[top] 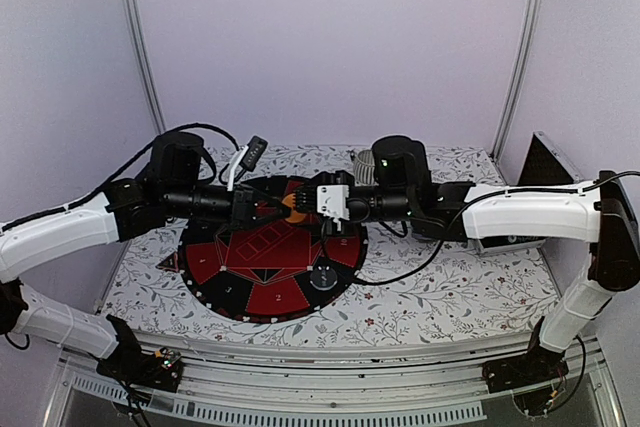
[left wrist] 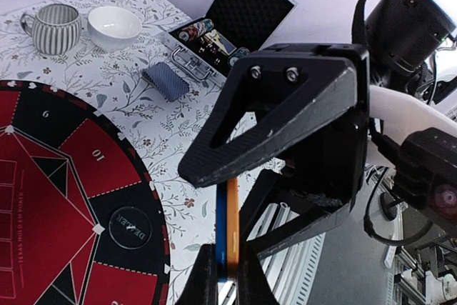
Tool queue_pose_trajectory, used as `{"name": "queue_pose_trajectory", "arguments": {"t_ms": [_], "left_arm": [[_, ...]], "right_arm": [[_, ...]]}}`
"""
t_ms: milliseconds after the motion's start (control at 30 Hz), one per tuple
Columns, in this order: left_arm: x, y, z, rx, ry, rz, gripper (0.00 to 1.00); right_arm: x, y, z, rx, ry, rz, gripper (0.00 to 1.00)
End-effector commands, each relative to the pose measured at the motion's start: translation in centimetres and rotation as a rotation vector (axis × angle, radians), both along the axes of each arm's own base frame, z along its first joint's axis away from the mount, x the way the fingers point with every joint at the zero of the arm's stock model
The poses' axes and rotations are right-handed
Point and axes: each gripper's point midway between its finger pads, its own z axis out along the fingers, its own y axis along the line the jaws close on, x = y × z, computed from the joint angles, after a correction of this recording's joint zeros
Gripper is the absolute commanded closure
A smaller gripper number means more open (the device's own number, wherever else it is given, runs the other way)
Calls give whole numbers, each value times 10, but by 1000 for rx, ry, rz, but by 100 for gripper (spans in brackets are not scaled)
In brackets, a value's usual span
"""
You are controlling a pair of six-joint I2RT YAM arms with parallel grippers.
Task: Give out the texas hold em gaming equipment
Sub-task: Pass from the left arm to the right
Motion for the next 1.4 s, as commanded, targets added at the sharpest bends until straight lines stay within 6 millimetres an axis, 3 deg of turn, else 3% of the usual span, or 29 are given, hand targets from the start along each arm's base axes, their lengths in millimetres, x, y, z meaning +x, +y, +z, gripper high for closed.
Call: {"name": "queue_pose_trajectory", "arguments": {"t_ms": [0, 267, 333, 400, 567, 733, 867, 967, 1000, 1167, 1367], "left_arm": [[-12, -7, -12, 14, 43, -65, 100], [-11, -6, -24, 37, 35, -63, 100], [-12, -5, -26, 40, 30, -66, 100], [-12, -3, -27, 44, 13, -65, 100], [-8, 4, -31, 71, -39, -31, 100], [-8, 7, -30, 82, -110, -9, 100], [-7, 8, -23, 71, -176, 13, 100], [-8, 8, -17, 49, -201, 15, 100], [-9, 7, -15, 43, -206, 11, 100], [-14, 3, -12, 28, -210, -13, 100], [-18, 1, -4, 5, -235, -30, 100]], "right_arm": [[15, -3, -7, -1, -4, -88, 46], [10, -8, -12, 4, 60, -93, 53], [7, -9, -14, 6, 87, -83, 51], [1, -11, -14, 13, 130, -61, 42], [-10, -26, 11, 92, 317, 53, 36], [-17, -39, 36, 151, 588, 158, 42], [-19, -36, 31, 133, 725, 159, 50], [-13, -33, 18, 116, 799, 112, 48], [-9, -30, 26, 131, 801, 107, 47], [-3, -12, 11, 97, 861, 57, 43], [-9, 3, 3, 52, 864, 84, 60]]}}
